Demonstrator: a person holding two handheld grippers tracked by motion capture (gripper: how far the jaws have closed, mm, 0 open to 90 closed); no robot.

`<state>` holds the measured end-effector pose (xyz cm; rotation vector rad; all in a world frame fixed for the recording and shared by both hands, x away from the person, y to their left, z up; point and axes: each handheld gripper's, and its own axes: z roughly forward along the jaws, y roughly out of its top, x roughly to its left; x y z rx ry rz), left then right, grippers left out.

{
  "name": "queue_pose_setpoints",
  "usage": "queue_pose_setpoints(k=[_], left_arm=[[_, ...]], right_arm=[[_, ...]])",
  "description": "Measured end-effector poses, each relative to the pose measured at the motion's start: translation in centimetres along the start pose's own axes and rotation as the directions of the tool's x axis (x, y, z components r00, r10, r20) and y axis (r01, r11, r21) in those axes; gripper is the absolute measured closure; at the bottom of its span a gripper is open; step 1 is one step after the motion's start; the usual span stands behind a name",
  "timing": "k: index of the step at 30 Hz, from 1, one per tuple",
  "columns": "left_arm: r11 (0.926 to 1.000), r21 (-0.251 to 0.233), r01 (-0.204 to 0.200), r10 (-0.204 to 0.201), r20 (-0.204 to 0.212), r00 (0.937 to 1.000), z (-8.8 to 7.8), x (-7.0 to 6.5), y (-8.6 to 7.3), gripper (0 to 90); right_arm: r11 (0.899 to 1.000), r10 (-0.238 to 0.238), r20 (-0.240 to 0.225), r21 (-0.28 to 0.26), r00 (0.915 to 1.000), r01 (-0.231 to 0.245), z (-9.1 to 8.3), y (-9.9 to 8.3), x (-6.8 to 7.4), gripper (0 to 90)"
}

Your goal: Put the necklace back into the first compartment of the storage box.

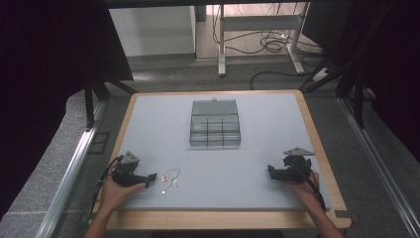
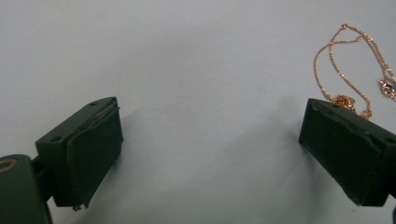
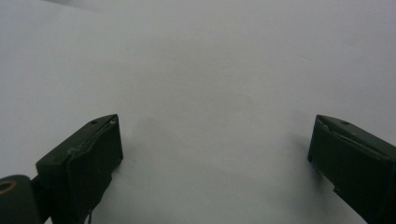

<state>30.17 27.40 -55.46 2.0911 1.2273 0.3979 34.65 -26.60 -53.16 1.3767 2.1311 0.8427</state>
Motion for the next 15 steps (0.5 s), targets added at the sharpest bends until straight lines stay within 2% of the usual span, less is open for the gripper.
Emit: queue_pose_setpoints(k=[7,15], left_arm=[[0.9998,-0.020,0.001,-0.001,-0.008,1.0000,0.04,-0.12,-0.26,5.4],[0.9998,-0.020,0.001,-0.001,-0.007,1.0000,0.04,-0.12,-0.28,5.4]], right_arm=[[1.000,-0.011,-0.010,0.022,0.9999,0.012,0.13,0.29,-0.20,1.0],[1.000,-0.011,-0.004,0.004,0.9999,0.011,0.13,0.08,-0.17,0.9]])
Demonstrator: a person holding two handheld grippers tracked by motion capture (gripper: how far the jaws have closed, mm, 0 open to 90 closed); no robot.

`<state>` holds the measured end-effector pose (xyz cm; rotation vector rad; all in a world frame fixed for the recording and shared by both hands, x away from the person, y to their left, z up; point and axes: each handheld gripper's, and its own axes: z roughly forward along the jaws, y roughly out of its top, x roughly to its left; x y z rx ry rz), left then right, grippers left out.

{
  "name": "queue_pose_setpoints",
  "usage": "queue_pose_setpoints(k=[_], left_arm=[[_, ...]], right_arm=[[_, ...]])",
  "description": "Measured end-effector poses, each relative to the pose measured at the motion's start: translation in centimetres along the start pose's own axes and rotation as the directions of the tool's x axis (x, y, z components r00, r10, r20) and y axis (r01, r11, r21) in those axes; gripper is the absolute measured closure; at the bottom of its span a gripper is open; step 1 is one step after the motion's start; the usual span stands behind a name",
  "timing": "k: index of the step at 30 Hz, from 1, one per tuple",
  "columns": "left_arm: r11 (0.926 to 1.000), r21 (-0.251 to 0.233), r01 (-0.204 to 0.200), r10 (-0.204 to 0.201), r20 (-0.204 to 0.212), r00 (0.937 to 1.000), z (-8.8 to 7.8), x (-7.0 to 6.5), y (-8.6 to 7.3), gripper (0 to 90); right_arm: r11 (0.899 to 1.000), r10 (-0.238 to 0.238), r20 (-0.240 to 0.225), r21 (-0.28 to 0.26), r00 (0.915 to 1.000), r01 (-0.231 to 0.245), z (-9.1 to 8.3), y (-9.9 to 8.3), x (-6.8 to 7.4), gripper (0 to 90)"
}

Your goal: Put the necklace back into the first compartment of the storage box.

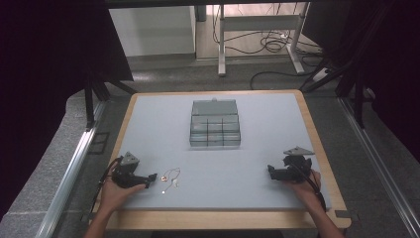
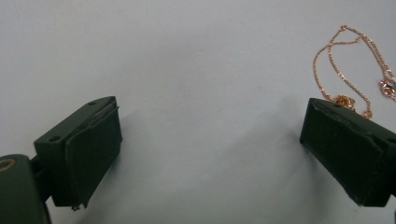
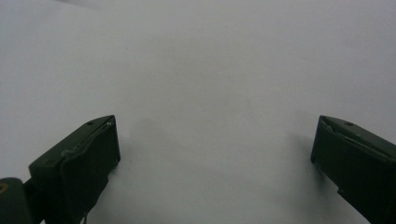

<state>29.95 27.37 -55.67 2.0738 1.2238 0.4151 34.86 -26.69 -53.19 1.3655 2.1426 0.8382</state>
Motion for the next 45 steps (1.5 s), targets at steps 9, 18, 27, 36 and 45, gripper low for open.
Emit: queue_pose_setpoints(k=[9,18,27,36,45], left_arm=[[1.0000,0.005,0.002,-0.002,-0.001,1.0000,0.0,0.0,0.1,5.5],[0.9993,0.019,0.031,-0.030,-0.018,0.9994,-0.1,0.0,0.4,8.9],[0.9971,0.024,0.073,-0.072,-0.014,0.9973,-0.8,0.2,0.4,18.4],[0.9984,0.014,0.055,-0.055,0.018,0.9983,-1.3,0.5,0.7,21.9],[0.9997,-0.019,0.014,-0.014,0.019,0.9997,-2.7,-0.4,1.5,27.6]], right_arm=[[1.000,0.008,0.004,0.001,1.0000,-0.008,-0.1,0.0,0.1,1.7],[1.000,0.007,0.006,-0.001,1.0000,-0.007,-0.2,-0.1,0.1,3.2],[1.000,0.009,0.007,0.008,0.9999,-0.009,-0.2,0.0,0.2,3.3],[1.000,0.005,0.007,0.012,1.0000,-0.005,-0.2,0.1,0.2,3.2],[1.000,0.004,0.003,0.009,1.0000,-0.004,-0.2,0.0,0.2,3.5]])
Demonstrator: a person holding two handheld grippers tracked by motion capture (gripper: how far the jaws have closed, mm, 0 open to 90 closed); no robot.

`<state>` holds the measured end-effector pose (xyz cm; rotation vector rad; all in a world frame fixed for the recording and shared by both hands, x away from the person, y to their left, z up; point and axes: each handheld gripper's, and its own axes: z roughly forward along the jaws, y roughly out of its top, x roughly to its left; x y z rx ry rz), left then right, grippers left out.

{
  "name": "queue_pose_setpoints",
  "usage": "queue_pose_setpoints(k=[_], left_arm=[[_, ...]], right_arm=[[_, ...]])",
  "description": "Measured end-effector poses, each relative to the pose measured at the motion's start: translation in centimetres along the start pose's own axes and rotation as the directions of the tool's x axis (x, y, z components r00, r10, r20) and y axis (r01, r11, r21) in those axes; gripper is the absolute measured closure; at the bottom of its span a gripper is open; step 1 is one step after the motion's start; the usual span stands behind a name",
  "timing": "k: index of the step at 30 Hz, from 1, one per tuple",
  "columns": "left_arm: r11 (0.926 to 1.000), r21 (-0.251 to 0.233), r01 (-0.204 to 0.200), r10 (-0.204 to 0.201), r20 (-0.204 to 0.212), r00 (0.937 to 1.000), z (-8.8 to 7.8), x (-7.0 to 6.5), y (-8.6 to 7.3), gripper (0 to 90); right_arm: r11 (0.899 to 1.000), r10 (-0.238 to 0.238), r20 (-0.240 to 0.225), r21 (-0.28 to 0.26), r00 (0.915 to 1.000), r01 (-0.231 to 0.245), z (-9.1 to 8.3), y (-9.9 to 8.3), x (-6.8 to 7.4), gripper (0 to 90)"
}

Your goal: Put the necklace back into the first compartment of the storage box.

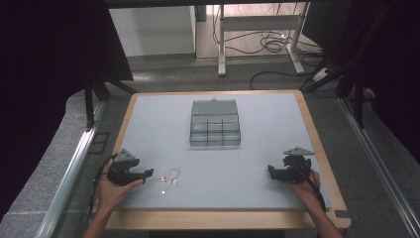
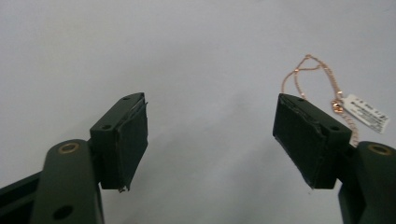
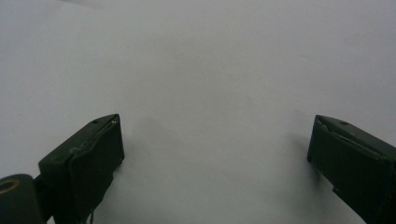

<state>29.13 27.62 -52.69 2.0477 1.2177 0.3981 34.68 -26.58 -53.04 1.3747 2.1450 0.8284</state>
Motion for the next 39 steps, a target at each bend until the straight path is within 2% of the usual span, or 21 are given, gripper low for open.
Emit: queue_pose_setpoints(k=[2,4,6,7,9,12,13,15,18,19,20,21,23,24,30,33,37,39], left_arm=[[0.9999,-0.002,-0.011,0.011,0.005,0.9999,-0.3,-0.2,0.2,29.0],[0.9989,-0.013,-0.045,0.045,0.022,0.9988,-0.8,-0.9,0.7,31.2],[0.9986,-0.015,-0.050,0.051,0.027,0.9983,-1.0,-1.0,0.9,32.1],[0.9984,-0.021,-0.053,0.054,0.026,0.9982,-1.1,-1.3,1.1,32.1],[0.9980,-0.028,-0.058,0.057,-0.004,0.9983,-1.0,-1.8,1.3,31.0],[0.9960,-0.014,-0.088,0.088,-0.008,0.9961,-0.7,-2.5,1.7,31.4],[0.9949,-0.005,-0.101,0.101,0.004,0.9949,-0.5,-2.7,1.8,32.5],[0.9943,0.003,-0.107,0.107,0.010,0.9942,-0.4,-2.9,1.9,32.5],[0.9941,0.014,-0.108,0.107,0.033,0.9937,-0.1,-3.1,1.9,31.9],[0.9927,0.026,-0.118,0.116,0.057,0.9915,0.1,-3.2,2.0,31.2],[0.9927,0.026,-0.118,0.116,0.057,0.9915,0.1,-3.2,2.0,29.6],[0.9867,0.068,-0.148,0.143,0.072,0.9871,0.6,-3.6,2.0,27.5],[0.9806,0.097,-0.170,0.162,0.085,0.9831,1.0,-3.8,2.0,26.8],[0.9806,0.097,-0.170,0.162,0.085,0.9831,1.0,-3.8,2.0,27.1],[0.9772,0.117,-0.177,0.164,0.113,0.9799,1.5,-3.9,2.1,37.7],[0.9681,0.156,-0.197,0.180,0.117,0.9767,2.3,-4.2,2.2,41.4],[0.9684,0.169,-0.183,0.165,0.114,0.9796,2.5,-4.3,2.2,45.9],[0.9660,0.174,-0.191,0.172,0.117,0.9781,2.6,-4.3,2.2,48.7]], right_arm=[[1.000,-0.002,0.004,-0.003,1.0000,0.002,0.0,0.0,0.0,3.9],[1.000,-0.004,0.003,-0.002,1.0000,0.004,0.0,0.0,0.0,4.0],[1.000,-0.006,0.002,-0.003,1.0000,0.006,0.0,0.0,0.0,4.0],[1.000,-0.006,0.002,-0.003,1.0000,0.006,0.0,0.0,0.0,4.0],[1.000,-0.006,0.002,-0.003,1.0000,0.006,0.0,0.0,0.0,4.0],[1.000,-0.008,0.002,-0.003,1.0000,0.008,0.0,0.0,0.0,4.0],[1.000,-0.008,0.002,-0.003,1.0000,0.008,0.0,0.0,0.0,4.0],[1.000,-0.009,0.001,-0.001,1.0000,0.009,0.0,0.0,0.0,4.0],[1.000,-0.009,0.002,0.000,1.0000,0.009,0.0,0.1,0.0,3.7],[1.000,-0.009,0.002,0.001,1.0000,0.009,0.0,0.1,0.0,3.7],[1.000,-0.008,0.002,0.001,1.0000,0.008,0.0,0.1,0.0,3.7],[1.000,-0.009,0.003,0.000,1.0000,0.009,0.0,0.1,0.0,3.7],[1.000,-0.009,0.003,0.000,1.0000,0.009,0.0,0.1,0.0,3.7],[1.000,-0.009,0.003,0.000,1.0000,0.009,0.0,0.1,0.0,3.7],[1.000,-0.013,0.004,0.002,0.9999,0.013,0.0,0.1,0.1,3.7],[1.000,-0.013,0.003,0.000,0.9999,0.013,0.0,0.1,0.0,3.7],[1.000,-0.013,0.002,0.000,0.9999,0.013,0.0,0.1,0.0,3.7],[1.000,-0.013,0.001,0.000,0.9999,0.013,0.0,0.1,0.0,3.7]])
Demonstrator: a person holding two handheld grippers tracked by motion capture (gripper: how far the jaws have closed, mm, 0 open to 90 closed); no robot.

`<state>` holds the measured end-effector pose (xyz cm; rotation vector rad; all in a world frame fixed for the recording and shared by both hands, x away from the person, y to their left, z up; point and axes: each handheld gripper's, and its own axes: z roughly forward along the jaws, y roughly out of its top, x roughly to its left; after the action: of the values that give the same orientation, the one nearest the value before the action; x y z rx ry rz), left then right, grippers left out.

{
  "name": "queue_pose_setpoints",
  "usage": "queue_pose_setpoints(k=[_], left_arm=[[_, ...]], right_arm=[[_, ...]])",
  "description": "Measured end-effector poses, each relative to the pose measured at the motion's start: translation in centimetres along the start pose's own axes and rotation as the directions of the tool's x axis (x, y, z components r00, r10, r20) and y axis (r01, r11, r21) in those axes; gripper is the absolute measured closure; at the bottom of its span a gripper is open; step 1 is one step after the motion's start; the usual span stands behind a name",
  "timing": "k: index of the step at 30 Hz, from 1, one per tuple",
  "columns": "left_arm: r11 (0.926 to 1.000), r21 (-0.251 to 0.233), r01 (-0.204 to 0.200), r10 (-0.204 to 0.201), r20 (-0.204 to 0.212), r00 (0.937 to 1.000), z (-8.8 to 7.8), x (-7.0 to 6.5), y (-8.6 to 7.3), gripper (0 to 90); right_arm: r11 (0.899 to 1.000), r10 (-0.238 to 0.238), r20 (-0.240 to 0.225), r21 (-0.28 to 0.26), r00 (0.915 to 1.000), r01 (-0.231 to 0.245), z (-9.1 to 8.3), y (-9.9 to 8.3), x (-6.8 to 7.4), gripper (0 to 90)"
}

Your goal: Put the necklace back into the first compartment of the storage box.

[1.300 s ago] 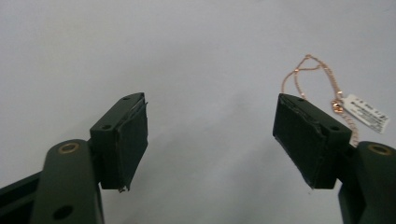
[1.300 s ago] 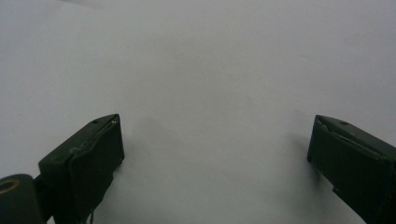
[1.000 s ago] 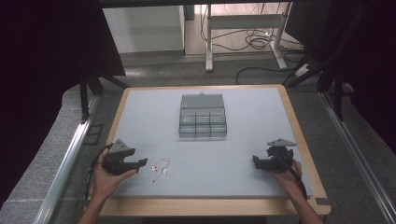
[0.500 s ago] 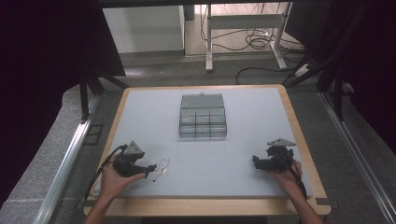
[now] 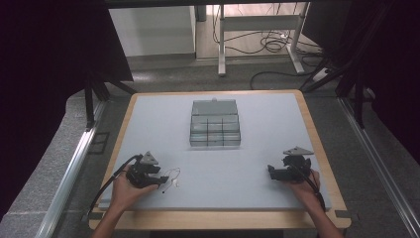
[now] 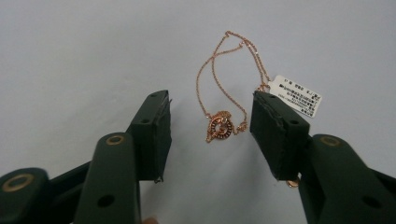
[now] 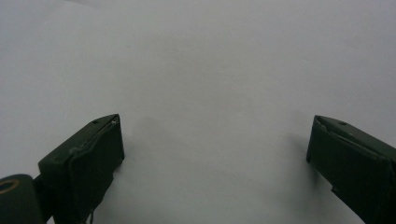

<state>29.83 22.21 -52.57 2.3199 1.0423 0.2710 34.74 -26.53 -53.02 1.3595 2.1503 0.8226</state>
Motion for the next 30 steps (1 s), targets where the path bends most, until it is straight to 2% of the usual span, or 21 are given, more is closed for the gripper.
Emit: queue_pose_setpoints(k=[8,13,16,20,30], left_arm=[[0.9997,0.024,-0.007,0.007,0.008,0.9999,0.33,-0.29,0.04,63.2],[0.9998,0.010,0.016,-0.016,0.001,0.9999,0.40,-0.35,-0.07,68.0],[0.9992,0.001,0.041,-0.041,-0.001,0.9992,0.42,-0.18,-0.15,73.0],[0.9987,-0.008,0.051,-0.051,-0.003,0.9987,0.43,0.01,-0.25,79.6],[0.9980,-0.020,0.060,-0.060,0.007,0.9982,0.38,0.21,-0.42,81.0]], right_arm=[[1.000,-0.001,0.000,-0.002,1.0000,0.001,0.01,-0.02,-0.01,3.6],[1.000,-0.002,-0.001,-0.005,1.0000,0.002,0.03,-0.04,-0.01,3.5],[1.000,-0.002,0.003,-0.008,1.0000,0.002,0.04,-0.06,0.01,3.5],[1.000,-0.002,0.002,-0.008,1.0000,0.002,0.04,-0.06,0.01,3.4],[1.000,-0.005,-0.001,-0.008,1.0000,0.005,0.03,-0.07,-0.02,3.5]])
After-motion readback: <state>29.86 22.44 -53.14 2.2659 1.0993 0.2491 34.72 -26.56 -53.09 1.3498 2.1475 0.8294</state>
